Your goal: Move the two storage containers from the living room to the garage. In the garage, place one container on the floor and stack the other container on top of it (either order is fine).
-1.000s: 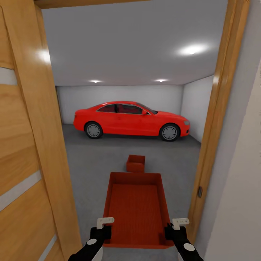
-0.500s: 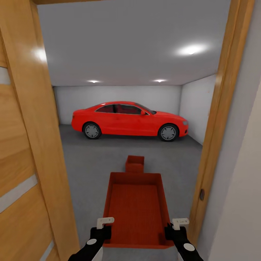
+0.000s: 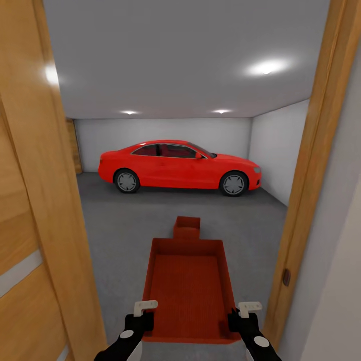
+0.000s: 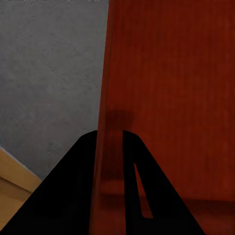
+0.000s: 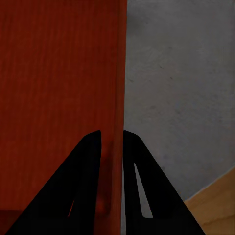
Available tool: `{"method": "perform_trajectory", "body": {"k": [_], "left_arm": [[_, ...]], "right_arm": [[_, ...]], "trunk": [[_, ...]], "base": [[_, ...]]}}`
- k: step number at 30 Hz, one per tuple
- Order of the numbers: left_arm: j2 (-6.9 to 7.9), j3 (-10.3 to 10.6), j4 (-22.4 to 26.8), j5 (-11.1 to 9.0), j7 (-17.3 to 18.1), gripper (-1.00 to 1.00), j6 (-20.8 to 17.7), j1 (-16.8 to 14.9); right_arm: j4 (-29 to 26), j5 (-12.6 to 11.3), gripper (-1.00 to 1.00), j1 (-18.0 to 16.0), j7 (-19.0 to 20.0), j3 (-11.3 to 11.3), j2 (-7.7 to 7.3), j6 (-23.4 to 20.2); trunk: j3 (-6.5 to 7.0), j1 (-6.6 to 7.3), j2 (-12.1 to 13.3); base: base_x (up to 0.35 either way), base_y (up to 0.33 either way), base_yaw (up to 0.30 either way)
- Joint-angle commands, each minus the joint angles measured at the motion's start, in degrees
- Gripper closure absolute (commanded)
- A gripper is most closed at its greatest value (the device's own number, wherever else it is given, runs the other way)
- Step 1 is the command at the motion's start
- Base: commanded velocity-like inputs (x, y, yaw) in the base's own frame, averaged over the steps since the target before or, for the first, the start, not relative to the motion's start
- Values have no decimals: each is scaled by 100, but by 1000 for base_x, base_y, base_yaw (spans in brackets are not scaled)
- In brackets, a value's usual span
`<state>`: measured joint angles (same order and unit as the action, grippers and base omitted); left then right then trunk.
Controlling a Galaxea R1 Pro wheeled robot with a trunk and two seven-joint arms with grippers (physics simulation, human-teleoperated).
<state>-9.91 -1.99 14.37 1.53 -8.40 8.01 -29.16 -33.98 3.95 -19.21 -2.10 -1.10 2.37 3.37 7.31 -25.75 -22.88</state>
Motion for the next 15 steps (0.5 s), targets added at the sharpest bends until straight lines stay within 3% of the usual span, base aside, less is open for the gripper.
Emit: {"method": "perform_trajectory", "body": {"k": [1,5,15], "left_arm": [[-9,-91,242,22,31,100,9,-10],[-9,-91,242,22,37,100,8,-9],[-9,-91,242,22,36,100,8,-10]], "right_arm": [[14,26,100,5,7,163,4,19],[14,30,100,5,7,159,2,23],[14,44,100,5,-1,154,0,23]], "trunk": [[-3,-4,-4],[-3,-4,-4],[-3,-4,-4]], "base": [[183,0,0],[153,0,0],[11,0,0]]}}
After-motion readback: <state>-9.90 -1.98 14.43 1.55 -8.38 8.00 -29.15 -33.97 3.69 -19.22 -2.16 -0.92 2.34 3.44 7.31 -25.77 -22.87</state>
